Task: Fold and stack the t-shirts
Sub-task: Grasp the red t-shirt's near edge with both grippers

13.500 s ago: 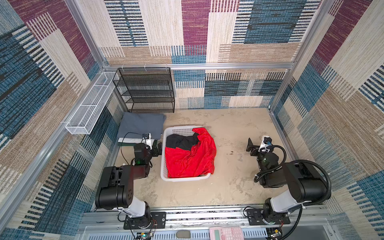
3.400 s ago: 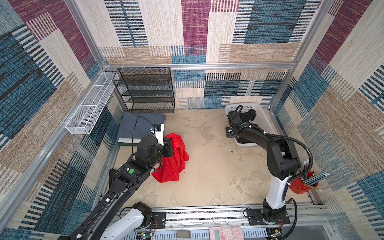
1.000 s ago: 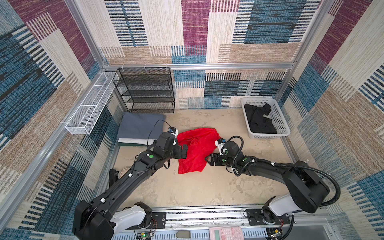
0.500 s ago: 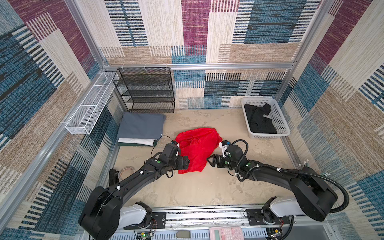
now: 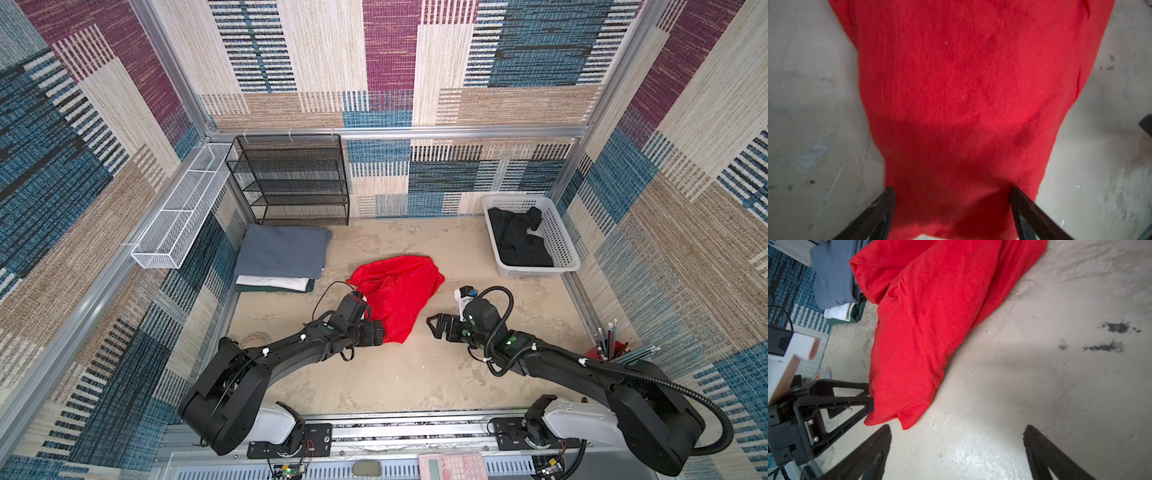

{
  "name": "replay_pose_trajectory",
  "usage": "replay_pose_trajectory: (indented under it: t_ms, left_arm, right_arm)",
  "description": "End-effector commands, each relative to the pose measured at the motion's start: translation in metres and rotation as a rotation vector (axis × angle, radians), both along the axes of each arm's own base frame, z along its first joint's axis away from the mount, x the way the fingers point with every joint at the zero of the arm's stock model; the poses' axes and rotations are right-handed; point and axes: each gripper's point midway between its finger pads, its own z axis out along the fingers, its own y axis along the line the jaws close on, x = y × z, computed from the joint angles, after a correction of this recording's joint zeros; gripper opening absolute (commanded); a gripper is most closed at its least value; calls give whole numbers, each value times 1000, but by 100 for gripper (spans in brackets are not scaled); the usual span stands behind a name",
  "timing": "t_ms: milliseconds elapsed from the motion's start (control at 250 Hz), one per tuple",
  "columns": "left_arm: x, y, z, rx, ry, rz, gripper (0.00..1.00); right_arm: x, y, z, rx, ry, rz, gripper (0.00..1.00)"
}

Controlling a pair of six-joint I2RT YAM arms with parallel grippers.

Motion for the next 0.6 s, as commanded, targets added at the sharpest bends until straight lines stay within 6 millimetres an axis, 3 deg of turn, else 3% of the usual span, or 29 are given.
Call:
replay_pose_trajectory:
  t_ms: [0, 64, 236, 428, 596]
  left_arm:
    - [5, -10, -1, -31, -7, -17, 83]
    - [6, -14, -3, -36, 0, -27, 77]
    - [5, -20, -8, -48, 20, -42, 72]
    - [6, -22, -7, -59, 13, -48, 48]
    - [3, -22, -3, -72, 14, -48, 36]
  right_arm:
    - [5, -6, 3, -4, -10, -46, 99]
    - [5, -7, 4, -4, -11, -52, 99]
    - [5, -6, 4, 8, -14, -53, 100]
    - [7, -6, 0, -10, 5, -59, 100]
    - [5, -8, -2, -1, 19, -77, 100]
